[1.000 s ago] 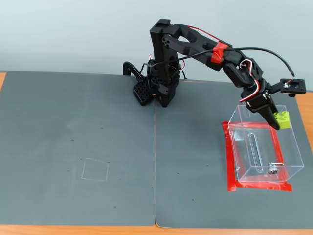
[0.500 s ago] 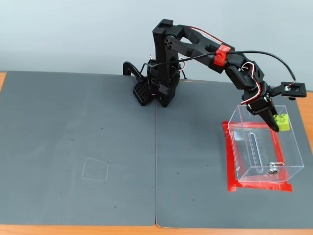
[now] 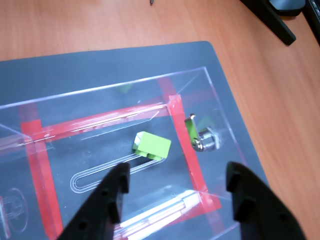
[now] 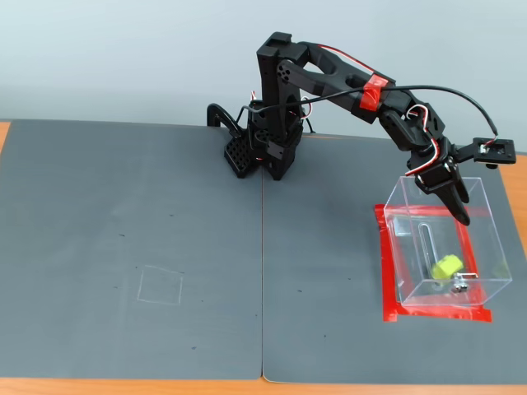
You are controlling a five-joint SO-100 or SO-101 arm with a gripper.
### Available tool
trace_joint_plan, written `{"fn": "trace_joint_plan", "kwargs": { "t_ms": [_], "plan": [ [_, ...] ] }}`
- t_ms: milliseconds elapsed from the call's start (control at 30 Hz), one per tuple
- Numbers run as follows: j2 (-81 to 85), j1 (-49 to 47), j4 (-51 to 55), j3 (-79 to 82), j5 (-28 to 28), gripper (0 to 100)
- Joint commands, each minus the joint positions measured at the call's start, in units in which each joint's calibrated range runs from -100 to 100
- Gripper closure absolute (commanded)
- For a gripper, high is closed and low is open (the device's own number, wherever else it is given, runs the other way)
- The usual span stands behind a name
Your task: Pick the green lego block and place it into the transparent box
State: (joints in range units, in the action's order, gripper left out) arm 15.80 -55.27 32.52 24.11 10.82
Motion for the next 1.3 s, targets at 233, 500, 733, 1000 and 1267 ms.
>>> {"fn": "trace_joint_plan", "kwargs": {
  "t_ms": [233, 500, 733, 1000, 1267],
  "plan": [
    [1.53, 2.34, 0.03, -2.27, 0.15, 78],
    [10.52, 7.71, 0.72, 5.33, 0.15, 97],
    [23.58, 14.72, 0.64, 18.81, -0.27, 98],
    [42.23, 27.78, 0.03, 36.54, -0.32, 98],
    [56.56, 41.13, 0.64, 47.75, -0.37, 98]
  ]
}}
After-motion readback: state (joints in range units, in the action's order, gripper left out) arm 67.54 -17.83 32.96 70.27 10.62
